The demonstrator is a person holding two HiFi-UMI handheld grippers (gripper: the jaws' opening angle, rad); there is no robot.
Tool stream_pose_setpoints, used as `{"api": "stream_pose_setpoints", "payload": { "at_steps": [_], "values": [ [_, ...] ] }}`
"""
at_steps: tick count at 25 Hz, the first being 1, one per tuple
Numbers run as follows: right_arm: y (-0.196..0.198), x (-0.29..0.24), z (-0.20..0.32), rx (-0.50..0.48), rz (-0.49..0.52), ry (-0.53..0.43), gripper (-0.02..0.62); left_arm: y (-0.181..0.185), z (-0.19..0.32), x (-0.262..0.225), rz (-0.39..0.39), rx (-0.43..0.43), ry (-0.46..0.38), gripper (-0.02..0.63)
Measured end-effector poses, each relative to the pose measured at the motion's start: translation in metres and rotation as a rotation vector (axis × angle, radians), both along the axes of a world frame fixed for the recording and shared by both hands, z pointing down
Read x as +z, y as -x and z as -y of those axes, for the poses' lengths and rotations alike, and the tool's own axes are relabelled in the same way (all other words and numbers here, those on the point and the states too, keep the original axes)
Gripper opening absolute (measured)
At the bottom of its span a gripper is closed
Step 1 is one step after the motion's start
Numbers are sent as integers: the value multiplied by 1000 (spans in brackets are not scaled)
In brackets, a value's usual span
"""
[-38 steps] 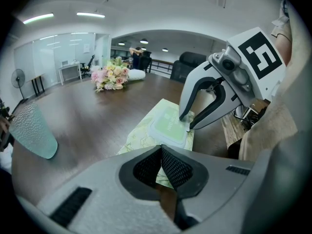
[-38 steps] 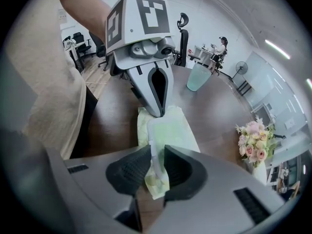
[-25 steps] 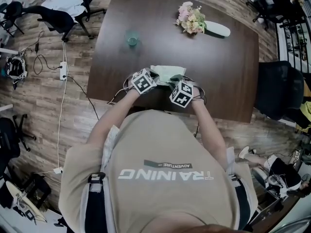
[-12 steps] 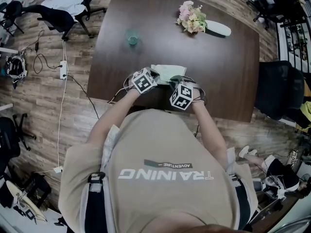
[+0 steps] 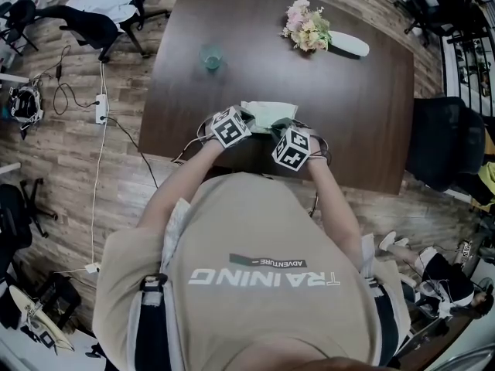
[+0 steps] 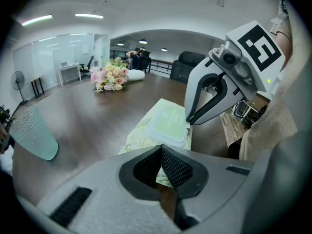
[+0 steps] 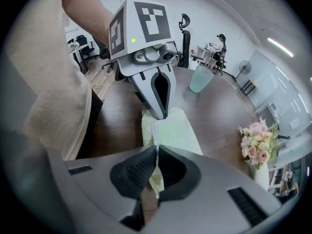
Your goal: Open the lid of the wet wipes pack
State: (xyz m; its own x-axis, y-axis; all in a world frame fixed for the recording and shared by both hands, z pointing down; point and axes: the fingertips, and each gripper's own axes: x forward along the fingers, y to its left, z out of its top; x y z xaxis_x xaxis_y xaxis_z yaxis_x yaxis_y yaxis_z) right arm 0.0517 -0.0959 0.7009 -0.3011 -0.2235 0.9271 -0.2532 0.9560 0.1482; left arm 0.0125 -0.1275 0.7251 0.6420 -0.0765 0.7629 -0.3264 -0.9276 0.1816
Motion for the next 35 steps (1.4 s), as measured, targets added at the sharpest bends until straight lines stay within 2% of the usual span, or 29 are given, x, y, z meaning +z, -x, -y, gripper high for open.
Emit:
{"api": "stream_pose_setpoints", "payload": {
  "at_steps": [6, 11, 16, 19, 23, 25, 26, 31, 35],
  "values": [
    [-1, 1, 0, 4, 9, 16, 18, -1, -1, 1, -1, 4, 9, 9],
    [-1, -1, -1, 16, 25, 23, 17, -1, -2, 2, 18, 24, -18, 9],
    [-10, -16, 22, 76, 37, -34, 12, 0, -2, 2, 26, 43, -37, 9],
    [-12, -29, 31, 16, 31, -55, 14, 1, -4, 2, 22, 36, -19, 9],
    [-4, -16, 12, -57, 16, -79, 22, -2, -2, 1, 16, 30, -15, 9],
    [2, -5, 3, -70, 5, -79, 131, -2, -1, 1, 14, 25, -17, 9],
    [3, -1, 2, -75, -7, -88, 138, -2, -1, 1, 13, 23, -18, 9],
    [0, 2, 11, -80, -62, -148, 143, 2, -2, 1, 8, 13, -1, 9],
    [1, 9, 10, -121, -114, -193, 141, 1, -3, 0, 4, 8, 12, 9]
  ]
}}
